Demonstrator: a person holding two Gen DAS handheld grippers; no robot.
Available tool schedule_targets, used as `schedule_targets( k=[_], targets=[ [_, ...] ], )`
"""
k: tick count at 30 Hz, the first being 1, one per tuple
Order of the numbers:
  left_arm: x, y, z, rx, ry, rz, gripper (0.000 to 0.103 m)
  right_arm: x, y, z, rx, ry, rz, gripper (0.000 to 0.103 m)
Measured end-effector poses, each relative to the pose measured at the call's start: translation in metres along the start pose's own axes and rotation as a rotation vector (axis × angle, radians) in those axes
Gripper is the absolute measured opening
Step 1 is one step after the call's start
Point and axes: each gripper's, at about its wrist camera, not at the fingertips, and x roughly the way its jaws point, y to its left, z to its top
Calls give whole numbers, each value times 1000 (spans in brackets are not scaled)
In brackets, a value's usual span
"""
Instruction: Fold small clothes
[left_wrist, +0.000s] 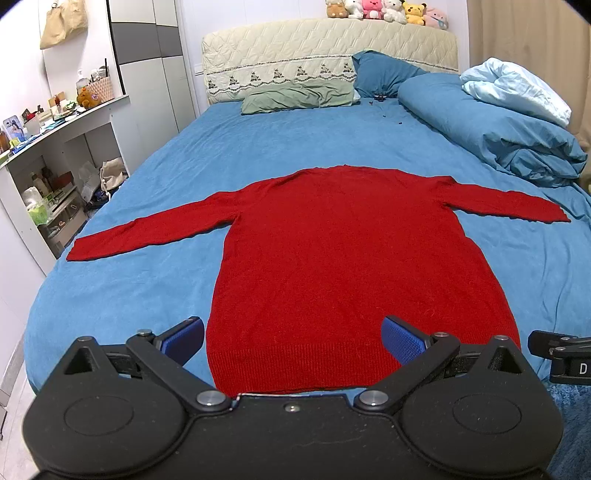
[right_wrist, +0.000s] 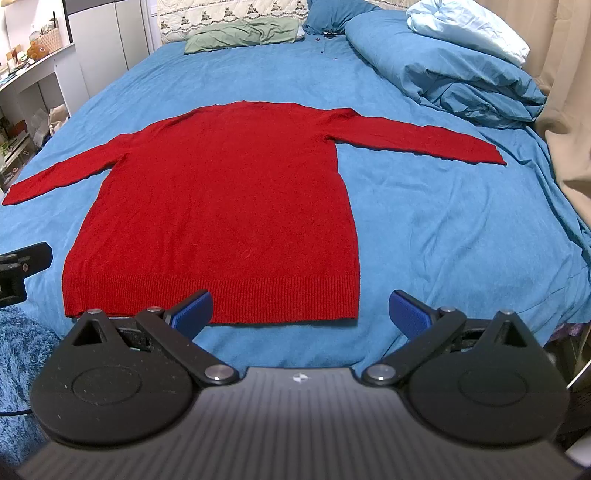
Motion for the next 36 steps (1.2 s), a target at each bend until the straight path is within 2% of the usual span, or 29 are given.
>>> schedule_targets(
  k=[36],
  targets=[
    [0,0,-3,-7,-4,2,103,-2,6,0,-13,-10,-5,103]
  ],
)
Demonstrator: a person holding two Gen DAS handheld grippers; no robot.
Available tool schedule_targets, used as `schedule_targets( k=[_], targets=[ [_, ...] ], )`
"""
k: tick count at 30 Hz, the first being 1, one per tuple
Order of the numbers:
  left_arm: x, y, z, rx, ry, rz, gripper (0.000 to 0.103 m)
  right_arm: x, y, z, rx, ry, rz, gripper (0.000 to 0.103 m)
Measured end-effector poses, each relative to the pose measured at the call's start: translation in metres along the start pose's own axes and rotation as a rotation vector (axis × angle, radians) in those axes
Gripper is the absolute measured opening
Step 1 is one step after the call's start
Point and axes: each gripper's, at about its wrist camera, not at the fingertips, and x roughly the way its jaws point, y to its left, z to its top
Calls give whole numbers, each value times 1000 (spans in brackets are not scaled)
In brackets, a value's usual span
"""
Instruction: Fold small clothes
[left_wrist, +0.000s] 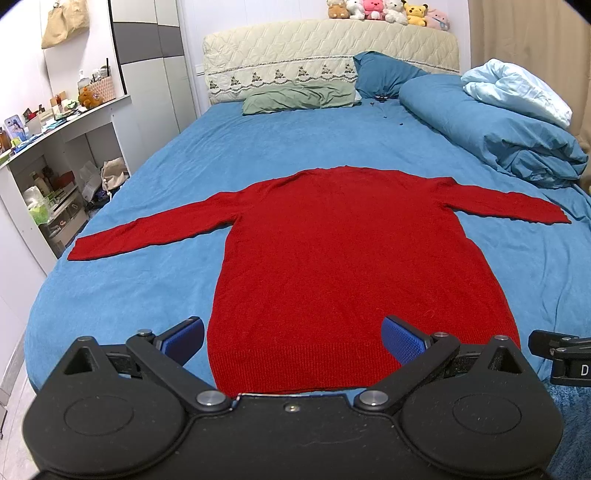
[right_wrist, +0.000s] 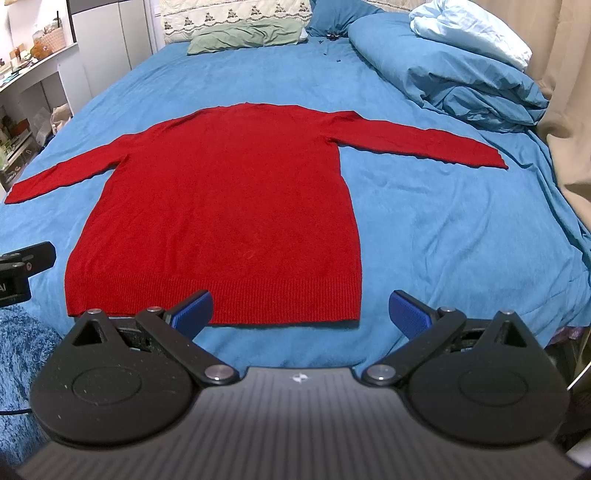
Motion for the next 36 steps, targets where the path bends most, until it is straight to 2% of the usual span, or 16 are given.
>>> schedule_targets(
  k=[6,9,15,17,19,23,28,32,36],
  targets=[
    [-1,0,2,-2,10,-4,103,0,0,0,-1,2,1,103],
    [-10,2,12,-20,-2,-33,103,-5,0,4,4,0,20,103],
    [-20,-5,75,-6,-100,-94,103,-22,-21,40,44,-64,62,103],
    [-16,-8,100,0,-138,-137,103,-24,-34,58,59,-98,84,103],
    [-4,-17,124,13,-166,-147,103,-20,-51,78,78,-111,95,103],
    [39,-37,172,41,-151,-179,103,0,-93,117,150,-131,72,103],
    [114,-74,221,46,-87,-228,103,48,-157,158,233,-131,8,103],
    [181,-113,245,85,-33,-234,103,104,-214,179,307,-104,-38,103],
    [262,-149,254,96,57,-264,103,162,-264,183,379,-115,-54,103]
  ],
)
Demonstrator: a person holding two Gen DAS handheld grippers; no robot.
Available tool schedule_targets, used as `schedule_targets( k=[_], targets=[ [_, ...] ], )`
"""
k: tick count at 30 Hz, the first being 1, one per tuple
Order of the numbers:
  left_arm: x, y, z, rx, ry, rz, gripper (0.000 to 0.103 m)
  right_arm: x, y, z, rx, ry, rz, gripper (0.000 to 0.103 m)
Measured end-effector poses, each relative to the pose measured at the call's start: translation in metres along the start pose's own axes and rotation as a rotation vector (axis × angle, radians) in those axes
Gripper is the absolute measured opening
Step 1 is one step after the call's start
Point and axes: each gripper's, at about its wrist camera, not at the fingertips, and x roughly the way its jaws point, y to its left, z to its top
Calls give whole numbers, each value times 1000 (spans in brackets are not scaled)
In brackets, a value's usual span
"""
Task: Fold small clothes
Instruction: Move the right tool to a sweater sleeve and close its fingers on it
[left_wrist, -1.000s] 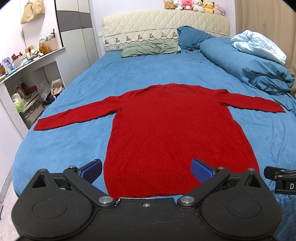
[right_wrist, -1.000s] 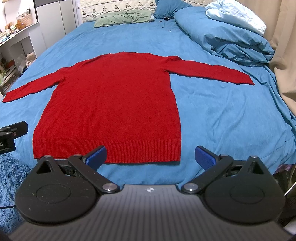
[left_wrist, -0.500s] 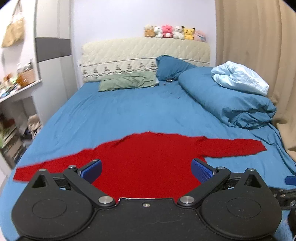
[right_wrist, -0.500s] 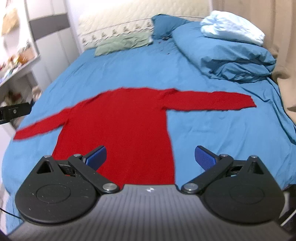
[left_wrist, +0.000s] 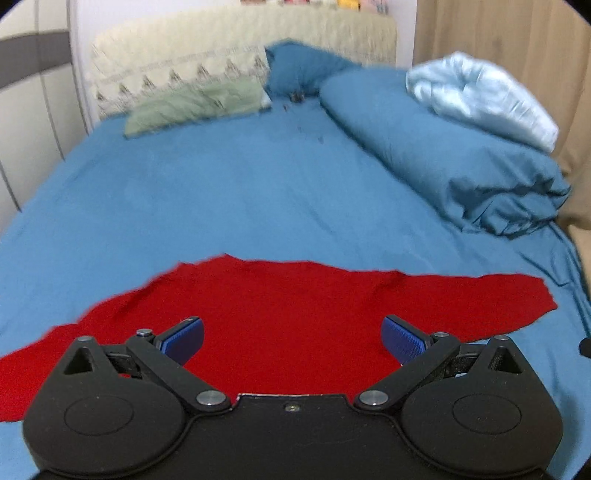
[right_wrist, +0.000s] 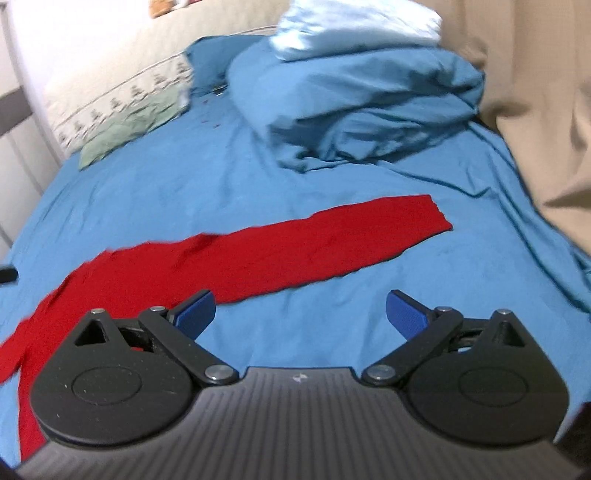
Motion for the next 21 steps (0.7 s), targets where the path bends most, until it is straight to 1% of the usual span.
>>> schedule_targets(
  k=[3,5,6,8,10,12,16,19,20,21],
  targets=[
    [52,-10,0,26,26,9,103,51,-33,1,94,12,-18,103],
    [89,-19,-2,52,57,17,103,82,-52,-2,154,22,-32,103],
    [108,-22,-4,63,76,13,103,97,-59,-3,169,19,-38,103],
    [134,-24,-9,57,108,0,103,119,-69,-7,176,3,-57,103],
    [154,-23,-13,34,127,-16,103,139,-79,-8,195,-17,-69,98],
    [173,-23,-15,11,149,-23,103,156,-86,-7,220,-32,-80,90],
    [204,-23,-20,0,201,-4,103,186,-96,-2,267,-37,-122,81],
    [210,-23,-22,11,174,5,103,201,-98,3,266,-66,-153,70],
    [211,-23,-21,14,174,8,103,204,-99,5,266,-71,-163,64],
    [212,-23,-20,15,177,9,103,209,-100,7,265,-76,-175,52]
  ],
)
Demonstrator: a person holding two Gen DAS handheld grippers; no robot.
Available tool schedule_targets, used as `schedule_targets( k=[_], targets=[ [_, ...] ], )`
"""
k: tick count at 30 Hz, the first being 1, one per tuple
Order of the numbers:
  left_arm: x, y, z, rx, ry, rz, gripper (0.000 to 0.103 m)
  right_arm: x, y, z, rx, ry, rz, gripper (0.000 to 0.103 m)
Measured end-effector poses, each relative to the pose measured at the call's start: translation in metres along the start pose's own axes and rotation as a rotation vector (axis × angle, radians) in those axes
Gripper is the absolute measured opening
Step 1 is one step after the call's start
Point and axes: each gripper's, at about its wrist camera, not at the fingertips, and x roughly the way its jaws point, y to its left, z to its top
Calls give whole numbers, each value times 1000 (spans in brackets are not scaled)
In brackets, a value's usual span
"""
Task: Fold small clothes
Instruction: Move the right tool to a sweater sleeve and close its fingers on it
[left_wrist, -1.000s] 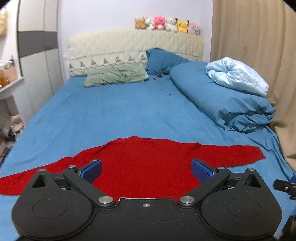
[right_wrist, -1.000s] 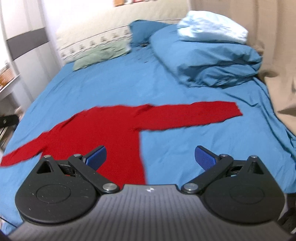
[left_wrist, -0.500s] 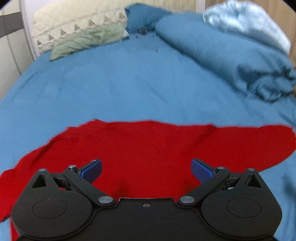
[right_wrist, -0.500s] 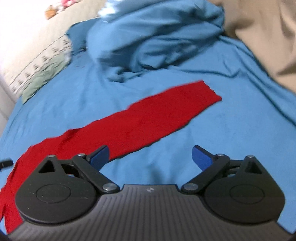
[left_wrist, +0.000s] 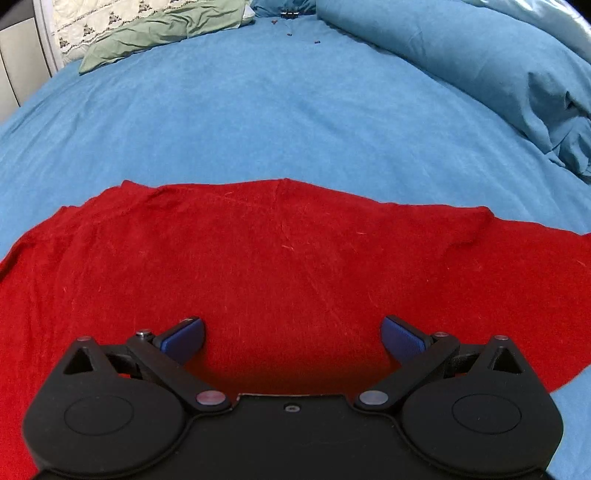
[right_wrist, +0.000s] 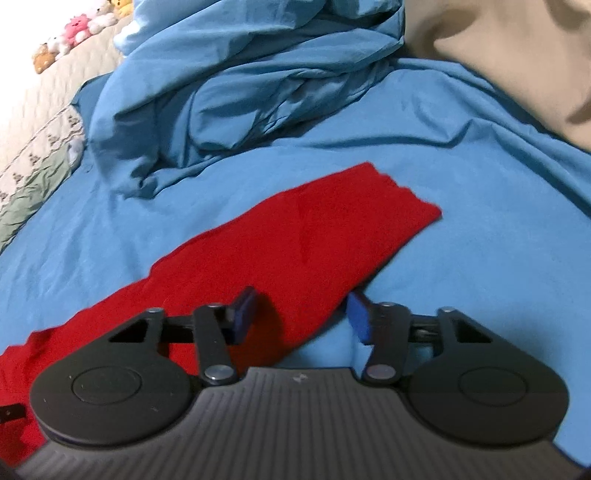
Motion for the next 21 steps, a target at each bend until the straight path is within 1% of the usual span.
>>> schedule_targets(
  k=[1,2,3,4,7,9,10,12,14,16,19,21],
  targets=[
    [0,1,0,-4,0,-3,103,2,1,2,-3,-3,-15,45],
    [1,1,1,-6,-1,-7,103,6,2,4,-4,-4,-26,34],
    [1,1,1,1,-1,-13,103,9,1,7,0,-2,-26,26],
    [0,3,0,9,-2,-21,103,10,1,10,4,3,-25,23],
    [-7,12,2,23,-12,-52,103,6,8,16,-2,-2,-26,21],
    [-18,23,4,28,-53,-28,103,-5,22,23,-22,-27,19,21],
    [-27,30,3,35,-81,-21,103,-12,33,27,-39,-37,57,21],
    [-48,47,2,46,-130,-38,103,-32,64,37,-101,-61,147,20],
    [-69,69,2,39,-166,-32,103,-55,105,43,-174,-90,258,20],
    [-89,96,0,11,-182,-34,103,-78,154,43,-227,-105,381,20],
    [-110,138,-11,-47,-190,-55,103,-102,234,22,-292,-76,587,20],
    [-118,164,-22,-85,-198,-27,103,-108,286,-11,-350,-27,720,20]
  ],
)
